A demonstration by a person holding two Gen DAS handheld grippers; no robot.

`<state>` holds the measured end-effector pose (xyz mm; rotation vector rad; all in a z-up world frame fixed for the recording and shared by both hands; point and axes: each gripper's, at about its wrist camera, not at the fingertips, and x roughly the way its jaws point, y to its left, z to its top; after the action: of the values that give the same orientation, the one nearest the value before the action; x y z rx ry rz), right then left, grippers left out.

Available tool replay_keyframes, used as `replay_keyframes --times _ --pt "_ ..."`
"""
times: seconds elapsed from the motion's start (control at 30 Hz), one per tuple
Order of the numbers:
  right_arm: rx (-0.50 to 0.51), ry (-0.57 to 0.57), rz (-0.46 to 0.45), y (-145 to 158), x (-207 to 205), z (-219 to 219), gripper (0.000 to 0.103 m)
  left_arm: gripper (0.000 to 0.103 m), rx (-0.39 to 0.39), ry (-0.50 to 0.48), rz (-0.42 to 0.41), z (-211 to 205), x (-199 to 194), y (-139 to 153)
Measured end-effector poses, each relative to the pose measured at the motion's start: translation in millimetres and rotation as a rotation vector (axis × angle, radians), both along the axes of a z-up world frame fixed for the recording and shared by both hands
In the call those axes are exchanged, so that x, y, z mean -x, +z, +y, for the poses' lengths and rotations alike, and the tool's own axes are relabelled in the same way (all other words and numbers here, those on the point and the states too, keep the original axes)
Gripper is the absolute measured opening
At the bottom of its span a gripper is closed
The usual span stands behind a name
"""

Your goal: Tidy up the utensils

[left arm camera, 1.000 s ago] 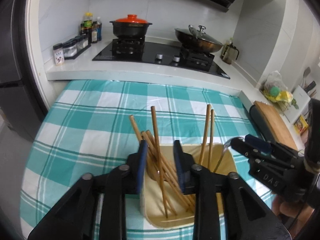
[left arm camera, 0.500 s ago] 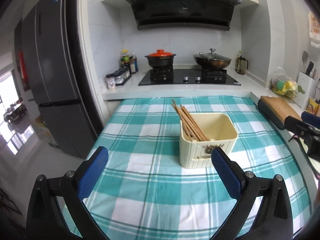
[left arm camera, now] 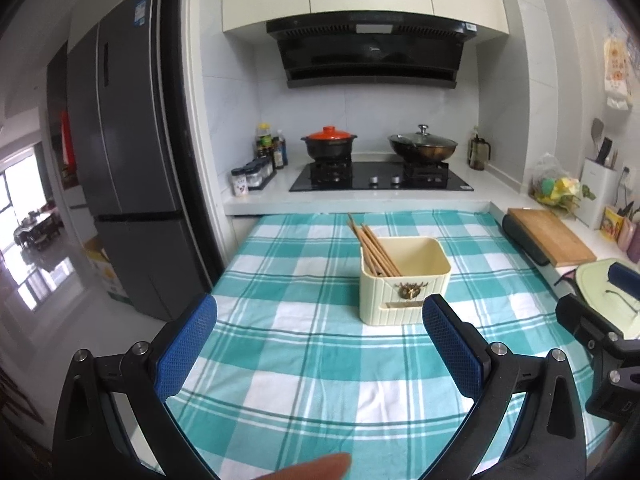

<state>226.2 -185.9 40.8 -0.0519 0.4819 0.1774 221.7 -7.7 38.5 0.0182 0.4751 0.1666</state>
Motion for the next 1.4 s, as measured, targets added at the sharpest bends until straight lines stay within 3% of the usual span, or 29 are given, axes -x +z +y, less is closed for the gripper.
replay_keyframes --times 0.33,1.4 --pt "0.027 0.042 -0.026 7 33 15 0.103 0.102 -0.022 -0.026 0.016 -8 15 5" --pt "0.021 0.046 -0.005 1 36 18 0.103 0.102 -0.018 -0.034 0.039 -8 14 0"
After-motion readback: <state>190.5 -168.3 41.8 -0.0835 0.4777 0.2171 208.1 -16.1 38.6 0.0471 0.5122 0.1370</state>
